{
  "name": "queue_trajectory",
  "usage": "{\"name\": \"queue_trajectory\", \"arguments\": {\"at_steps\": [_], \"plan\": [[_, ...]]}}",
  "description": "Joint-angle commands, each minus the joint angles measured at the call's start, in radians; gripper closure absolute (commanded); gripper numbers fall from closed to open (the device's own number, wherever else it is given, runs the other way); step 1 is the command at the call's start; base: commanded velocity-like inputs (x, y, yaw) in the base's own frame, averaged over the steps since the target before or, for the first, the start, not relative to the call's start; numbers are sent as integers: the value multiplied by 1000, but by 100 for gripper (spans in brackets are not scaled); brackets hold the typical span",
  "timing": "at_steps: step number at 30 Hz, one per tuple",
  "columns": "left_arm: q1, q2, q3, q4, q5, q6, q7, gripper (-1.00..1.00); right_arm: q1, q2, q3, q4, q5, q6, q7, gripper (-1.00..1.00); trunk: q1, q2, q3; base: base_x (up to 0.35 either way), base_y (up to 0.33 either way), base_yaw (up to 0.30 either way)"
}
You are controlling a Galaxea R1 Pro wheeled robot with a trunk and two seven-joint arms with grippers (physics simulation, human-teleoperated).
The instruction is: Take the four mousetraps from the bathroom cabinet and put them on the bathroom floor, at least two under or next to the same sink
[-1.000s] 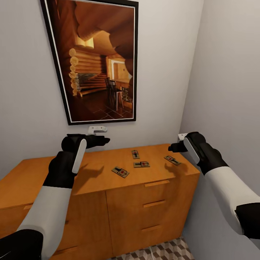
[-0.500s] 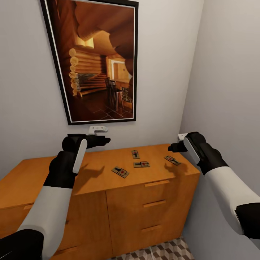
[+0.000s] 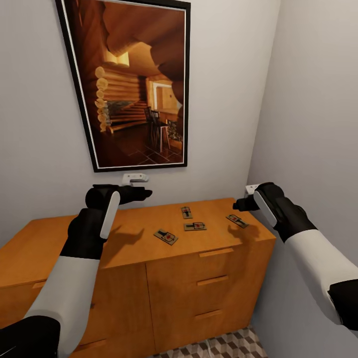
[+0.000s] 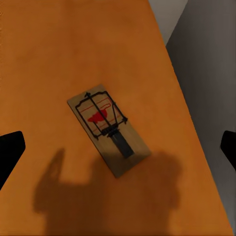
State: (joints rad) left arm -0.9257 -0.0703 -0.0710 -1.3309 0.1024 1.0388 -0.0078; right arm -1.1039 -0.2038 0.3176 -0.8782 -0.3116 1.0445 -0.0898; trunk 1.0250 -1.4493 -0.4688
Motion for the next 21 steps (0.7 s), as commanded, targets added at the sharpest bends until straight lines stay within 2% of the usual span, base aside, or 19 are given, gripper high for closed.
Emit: {"name": "queue_trajectory", "arguments": {"at_steps": [1, 6, 12, 21], "plan": [[-1, 0, 0, -1, 5, 4, 2, -100, -1, -5, 9, -2, -18, 3, -9, -100, 0, -1, -1, 0, 0, 0], [-1, 0, 0, -1, 5, 4, 2, -100, -1, -33, 21, -3, -76, 3, -7, -100, 0, -1, -1, 0, 0, 0], [-1, 0, 0, -1, 5, 4, 2, -100, -1, -54, 26, -4, -123, 3, -7, -100, 0, -1, -1, 0, 0, 0], [-1, -2, 0, -1, 5, 4, 2, -100, -1, -63, 29, -4, -143, 3, -7, -100, 0, -1, -1, 0, 0, 0]]}}
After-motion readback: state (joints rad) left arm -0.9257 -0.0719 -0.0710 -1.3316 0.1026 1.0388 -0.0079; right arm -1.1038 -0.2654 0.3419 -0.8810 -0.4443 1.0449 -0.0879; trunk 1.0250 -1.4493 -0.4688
